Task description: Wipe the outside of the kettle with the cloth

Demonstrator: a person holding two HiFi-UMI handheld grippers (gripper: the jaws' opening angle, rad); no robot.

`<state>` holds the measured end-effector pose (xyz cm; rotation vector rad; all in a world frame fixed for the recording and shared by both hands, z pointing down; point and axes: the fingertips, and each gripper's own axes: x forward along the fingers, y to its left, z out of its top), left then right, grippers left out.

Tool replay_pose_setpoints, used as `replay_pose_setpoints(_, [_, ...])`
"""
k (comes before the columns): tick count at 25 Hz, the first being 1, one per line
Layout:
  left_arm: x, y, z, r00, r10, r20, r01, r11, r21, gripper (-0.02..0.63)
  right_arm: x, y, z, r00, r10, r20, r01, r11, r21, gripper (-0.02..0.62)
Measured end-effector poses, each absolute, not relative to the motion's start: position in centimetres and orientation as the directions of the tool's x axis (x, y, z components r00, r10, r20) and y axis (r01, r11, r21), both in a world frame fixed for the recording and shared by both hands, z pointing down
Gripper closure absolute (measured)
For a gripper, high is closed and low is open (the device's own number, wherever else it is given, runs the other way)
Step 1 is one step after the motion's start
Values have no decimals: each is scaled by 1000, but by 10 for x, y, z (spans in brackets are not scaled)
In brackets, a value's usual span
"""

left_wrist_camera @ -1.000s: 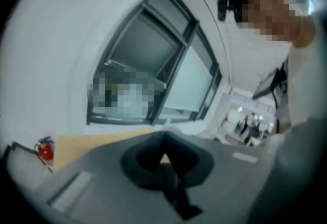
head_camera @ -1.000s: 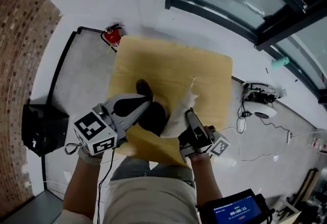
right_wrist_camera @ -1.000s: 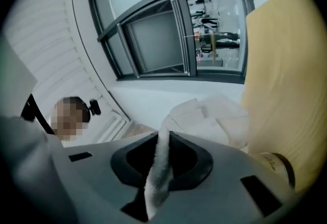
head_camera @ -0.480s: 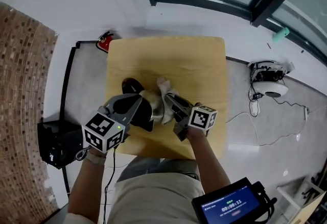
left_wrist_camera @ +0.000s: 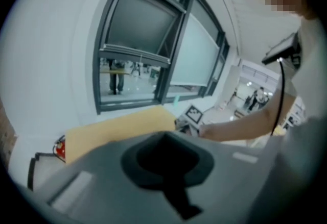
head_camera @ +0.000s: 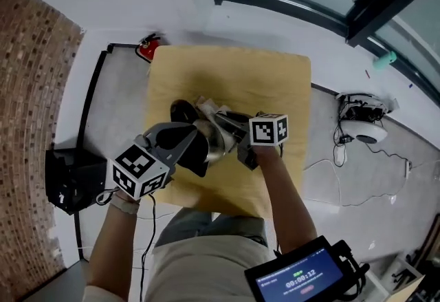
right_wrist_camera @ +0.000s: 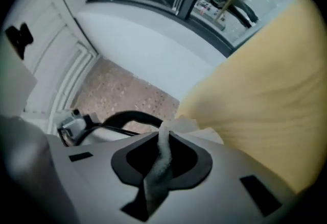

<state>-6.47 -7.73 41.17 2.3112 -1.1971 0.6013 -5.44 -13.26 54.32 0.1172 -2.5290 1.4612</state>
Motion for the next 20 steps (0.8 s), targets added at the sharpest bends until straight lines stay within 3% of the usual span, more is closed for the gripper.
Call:
replay_pose_setpoints(5, [-46,-35,406,723,-460,515,-607,-779,156,606,-6,-53,501,-981,-177,75,-134,351,-927,537])
replay_pose_setpoints(8, [-42,-29,411,764,-365,532,-532,-823,199,606,11,-4,497,-971,-240,8,-65,231,-971,537])
replay_pose_setpoints(12, [-55,-34,391,669,-547,503,-723,-636,270,606,6,-2,471,-971,-221,-94,13,344,-939,537])
replay_pose_setpoints(15, [-65,-24,393,559,-667,493,-829,-469,305,606,-16,-31,430,-971,-114,-212,129,495,-859,537])
replay_pose_setpoints(18, [-68,-20,403,454,-708,541,-883,-439,167,606,-43,-46,448,-995,21,-101,95,569,-817,538])
replay_pose_setpoints(20, [-64,-24,405,399,-716,572,-893,-446,64,606,-42,-58,499,-999,14,31,-19,529,-848,538])
